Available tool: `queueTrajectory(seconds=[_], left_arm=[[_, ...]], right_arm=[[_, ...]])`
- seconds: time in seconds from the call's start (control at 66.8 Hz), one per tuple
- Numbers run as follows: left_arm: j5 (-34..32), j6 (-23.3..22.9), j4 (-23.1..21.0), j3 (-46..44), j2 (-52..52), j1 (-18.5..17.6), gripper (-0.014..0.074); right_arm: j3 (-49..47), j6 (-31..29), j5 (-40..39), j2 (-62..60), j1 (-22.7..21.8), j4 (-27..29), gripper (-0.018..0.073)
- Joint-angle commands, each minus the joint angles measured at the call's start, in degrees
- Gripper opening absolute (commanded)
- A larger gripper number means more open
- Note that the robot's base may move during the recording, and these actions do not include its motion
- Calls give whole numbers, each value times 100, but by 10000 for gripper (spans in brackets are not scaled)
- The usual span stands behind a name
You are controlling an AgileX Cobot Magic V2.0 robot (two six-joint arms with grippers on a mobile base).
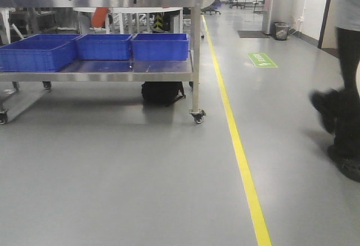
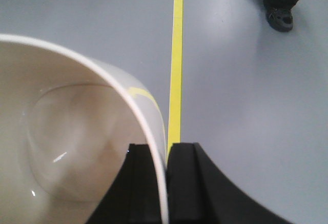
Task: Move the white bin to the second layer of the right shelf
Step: 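Drive across the room toward the blue-crate roller shelf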
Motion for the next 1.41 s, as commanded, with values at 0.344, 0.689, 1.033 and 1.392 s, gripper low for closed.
queueTrajectory(seconds=[0.344,0.689,1.033,1.392], left_arm=[[-498,-17,0,211,-87,-20,85],[-498,-17,0,211,-87,-20,85],[-498,-17,0,211,-87,-20,85],[-498,-17,0,211,-87,-20,85]], right_arm=[[-171,-15,-527,9,-38,52,41],[-171,-15,-521,9,-38,52,41],[-171,-15,-521,9,-38,52,41],[-171,-15,-521,9,-38,52,41]])
